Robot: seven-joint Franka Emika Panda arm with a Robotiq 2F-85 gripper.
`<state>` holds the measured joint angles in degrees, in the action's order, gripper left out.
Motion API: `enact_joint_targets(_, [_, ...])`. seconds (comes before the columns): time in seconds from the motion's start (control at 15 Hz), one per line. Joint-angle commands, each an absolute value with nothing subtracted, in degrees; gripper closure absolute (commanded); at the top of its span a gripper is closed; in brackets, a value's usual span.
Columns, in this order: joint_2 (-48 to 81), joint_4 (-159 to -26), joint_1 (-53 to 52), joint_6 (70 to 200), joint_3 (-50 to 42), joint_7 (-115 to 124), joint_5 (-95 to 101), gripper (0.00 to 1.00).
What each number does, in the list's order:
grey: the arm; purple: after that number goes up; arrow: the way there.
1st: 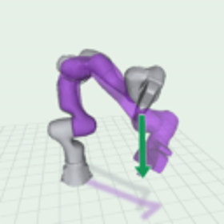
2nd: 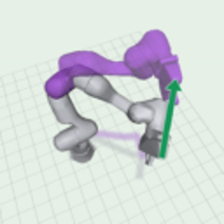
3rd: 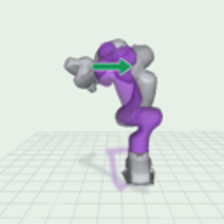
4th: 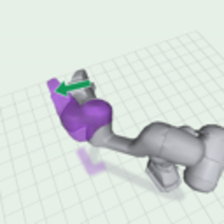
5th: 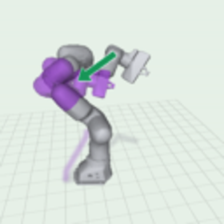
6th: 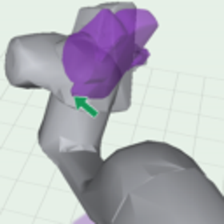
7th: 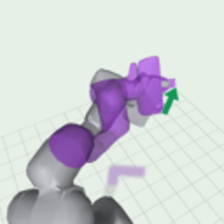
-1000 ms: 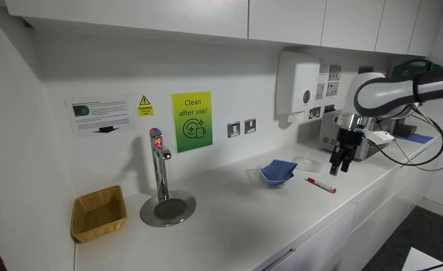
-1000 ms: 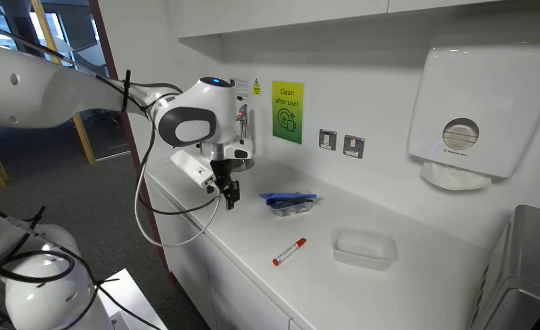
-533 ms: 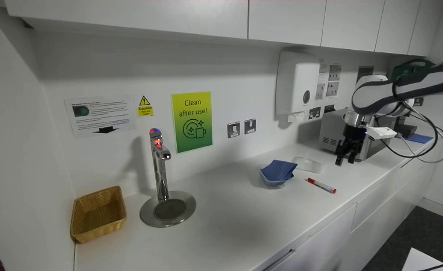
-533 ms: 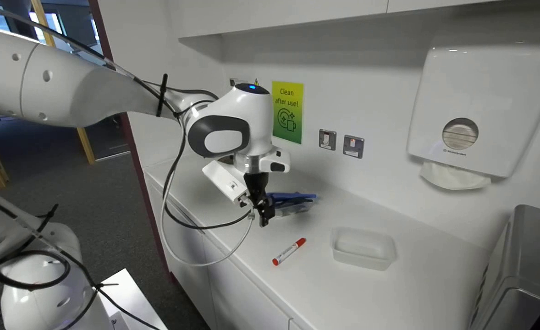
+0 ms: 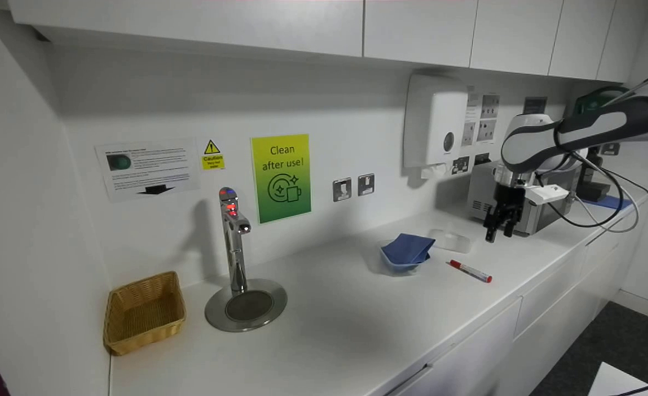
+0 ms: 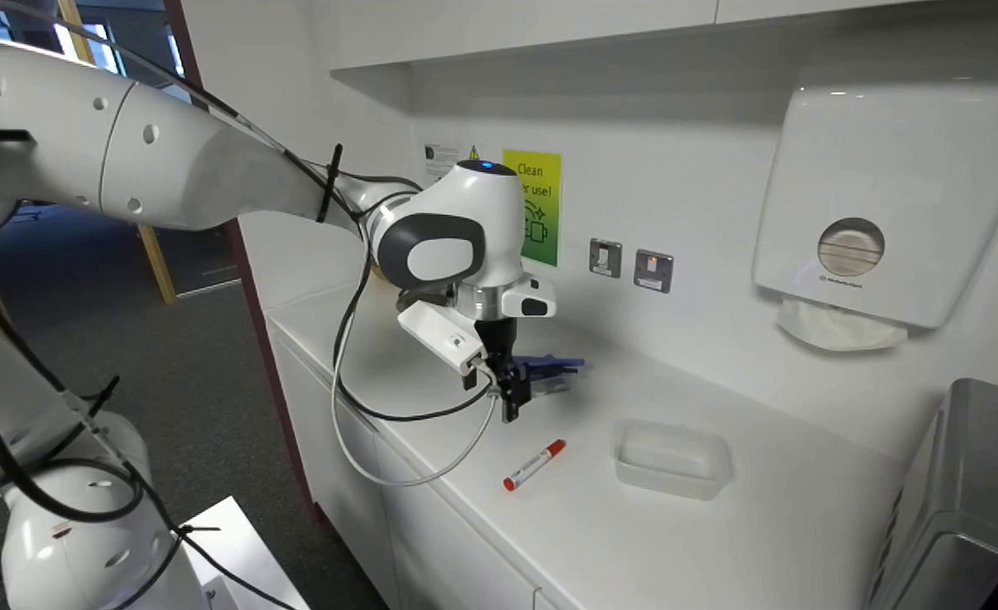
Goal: Put the marker into the plastic bowl
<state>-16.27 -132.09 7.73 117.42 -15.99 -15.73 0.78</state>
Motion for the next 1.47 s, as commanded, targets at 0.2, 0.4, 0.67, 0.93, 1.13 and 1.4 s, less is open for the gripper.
enact_joint_targets(0.2, [-14.7,-131.8,8.2,117.6,-15.0,-15.3,-0.8,0.0])
enact_joint_targets(0.4, [-11.4,-131.3,8.2,118.6,-15.0,-13.4,-3.6,0.0])
enact_joint_targets(0.67, [-7.1,-131.0,8.5,121.8,-14.6,-11.6,-6.1,0.0])
enact_joint_targets(0.93, [-3.0,-130.1,8.8,125.5,-14.2,-10.6,-5.9,0.0])
enact_joint_targets(1.13, [-1.0,-129.1,9.1,126.2,-13.9,-10.1,-4.7,0.0])
enact_joint_targets(1.4, [1.4,-127.5,9.5,125.8,-13.9,-10.2,-3.2,0.0])
